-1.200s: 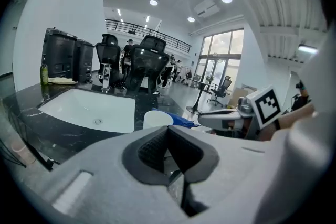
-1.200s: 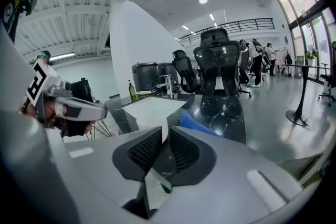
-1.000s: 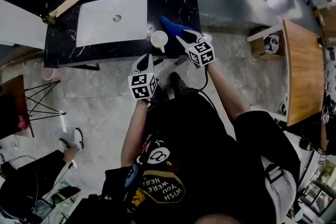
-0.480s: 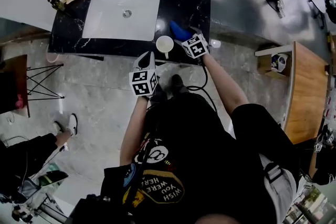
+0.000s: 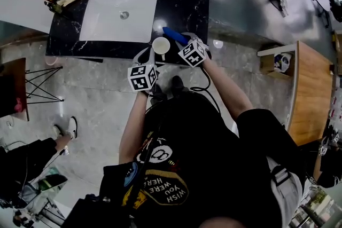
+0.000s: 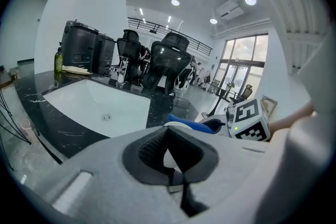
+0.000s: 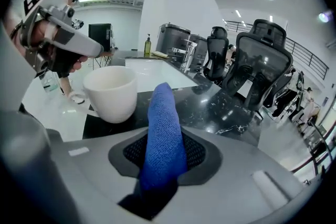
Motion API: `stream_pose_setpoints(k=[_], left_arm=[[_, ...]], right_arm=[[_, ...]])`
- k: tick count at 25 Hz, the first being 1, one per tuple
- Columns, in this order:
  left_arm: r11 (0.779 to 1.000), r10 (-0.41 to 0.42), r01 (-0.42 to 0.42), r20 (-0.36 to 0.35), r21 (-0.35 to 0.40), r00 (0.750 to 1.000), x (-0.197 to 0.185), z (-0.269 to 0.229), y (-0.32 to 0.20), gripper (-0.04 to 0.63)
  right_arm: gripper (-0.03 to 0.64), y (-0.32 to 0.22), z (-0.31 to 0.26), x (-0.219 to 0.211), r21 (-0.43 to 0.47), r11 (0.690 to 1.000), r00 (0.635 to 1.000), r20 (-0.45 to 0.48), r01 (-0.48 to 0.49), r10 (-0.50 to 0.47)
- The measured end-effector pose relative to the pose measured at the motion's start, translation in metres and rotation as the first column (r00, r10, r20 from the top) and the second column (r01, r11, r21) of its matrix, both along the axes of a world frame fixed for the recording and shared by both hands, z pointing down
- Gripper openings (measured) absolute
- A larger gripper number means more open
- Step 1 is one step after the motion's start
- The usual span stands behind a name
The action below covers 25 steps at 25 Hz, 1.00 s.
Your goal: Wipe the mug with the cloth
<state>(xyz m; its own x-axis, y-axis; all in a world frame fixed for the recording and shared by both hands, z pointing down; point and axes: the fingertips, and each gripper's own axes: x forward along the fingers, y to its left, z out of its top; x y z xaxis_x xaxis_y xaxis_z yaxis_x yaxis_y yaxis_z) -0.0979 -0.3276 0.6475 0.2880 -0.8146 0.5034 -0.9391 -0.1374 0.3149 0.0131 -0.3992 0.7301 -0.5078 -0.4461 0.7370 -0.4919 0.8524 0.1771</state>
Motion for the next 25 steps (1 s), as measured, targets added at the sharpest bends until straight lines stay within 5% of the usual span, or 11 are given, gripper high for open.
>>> stream_pose_setpoints(k=[2, 7, 13, 20, 25], left_arm=[[1.000, 0.005, -0.005, -0.054, 0.011, 0.999, 0.004, -0.001, -0.007, 0.003], [0.999, -0.008, 0.018, -0.285, 0.032, 0.958, 0.021, -0.001, -0.021, 0.003], [0.998, -0.023, 0.039, -0.309, 0.045, 0.951, 0.024, -0.001, -0.024, 0.003], [0.997, -0.042, 0.060, -0.304, 0.051, 0.952, 0.026, -0.001, -0.025, 0.003], [0.997, -0.039, 0.057, -0.302, 0.051, 0.952, 0.030, 0.001, -0.024, 0.003]], right_arm=[[0.118, -0.005, -0.004, 0.000, 0.039, 0.999, 0.999, -0.050, 0.016, -0.014], [0.120, 0.019, -0.003, -0.016, 0.110, 0.967, 0.961, -0.182, 0.229, -0.207], [0.120, 0.048, -0.023, -0.016, 0.150, 0.959, 0.966, -0.131, 0.241, -0.223], [0.120, 0.079, -0.041, -0.010, 0.061, 0.968, 0.968, 0.047, 0.242, -0.245], [0.120, 0.035, -0.045, 0.015, 0.062, 0.992, 0.993, 0.054, 0.106, -0.109]])
